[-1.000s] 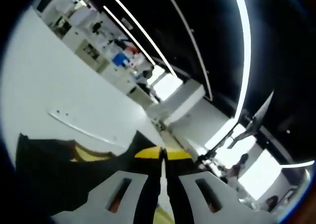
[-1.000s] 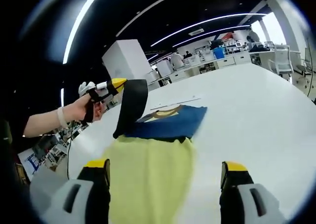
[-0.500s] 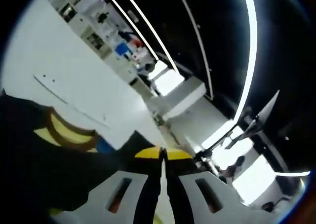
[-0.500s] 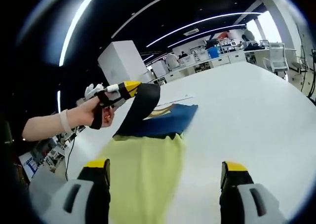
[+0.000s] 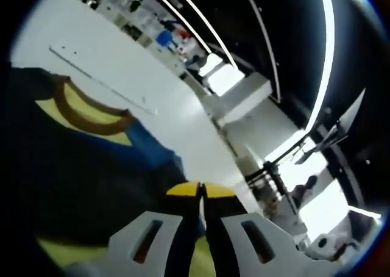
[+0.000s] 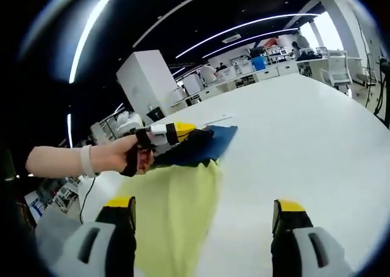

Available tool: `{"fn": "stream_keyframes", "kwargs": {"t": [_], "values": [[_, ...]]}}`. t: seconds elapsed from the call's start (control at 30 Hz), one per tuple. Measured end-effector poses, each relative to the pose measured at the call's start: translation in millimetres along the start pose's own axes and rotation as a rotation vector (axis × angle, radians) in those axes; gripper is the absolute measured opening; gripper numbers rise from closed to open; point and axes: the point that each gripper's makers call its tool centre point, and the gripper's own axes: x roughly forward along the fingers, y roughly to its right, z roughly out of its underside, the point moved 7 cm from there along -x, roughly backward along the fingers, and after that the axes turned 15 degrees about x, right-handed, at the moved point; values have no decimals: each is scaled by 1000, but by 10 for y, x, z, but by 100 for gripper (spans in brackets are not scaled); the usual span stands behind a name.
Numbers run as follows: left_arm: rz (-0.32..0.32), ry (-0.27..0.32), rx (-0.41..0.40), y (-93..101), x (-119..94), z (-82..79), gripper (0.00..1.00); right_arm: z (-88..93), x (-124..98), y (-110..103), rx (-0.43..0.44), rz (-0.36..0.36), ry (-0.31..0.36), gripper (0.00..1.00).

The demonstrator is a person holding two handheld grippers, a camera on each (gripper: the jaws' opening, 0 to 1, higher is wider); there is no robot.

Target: Fold the garment on the visible template until the final outline fits inside the template.

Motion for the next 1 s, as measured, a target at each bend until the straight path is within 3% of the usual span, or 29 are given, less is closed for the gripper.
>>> {"fn": "stream_keyframes", "kwargs": {"t": [0.2, 0.3, 0.4, 0.63, 0.93, 1.0], "values": [[4, -53, -2, -22, 94, 181, 0, 27, -18, 17, 7, 7, 3, 93], [7, -74, 1, 34, 119, 226, 0, 44, -27, 22, 14, 10, 2, 93], [7, -104, 22, -47, 141, 262, 0, 65, -40, 26, 16, 14, -1, 93], [5, -125, 67, -40, 156, 325, 0, 78, -24, 42, 18, 17, -8, 93], [103, -162, 174, 130, 209, 379, 0, 70, 0, 29, 16, 12, -10, 93], [129, -157, 243, 188, 190, 380, 0, 72, -4, 26, 15, 12, -12, 93]]}}
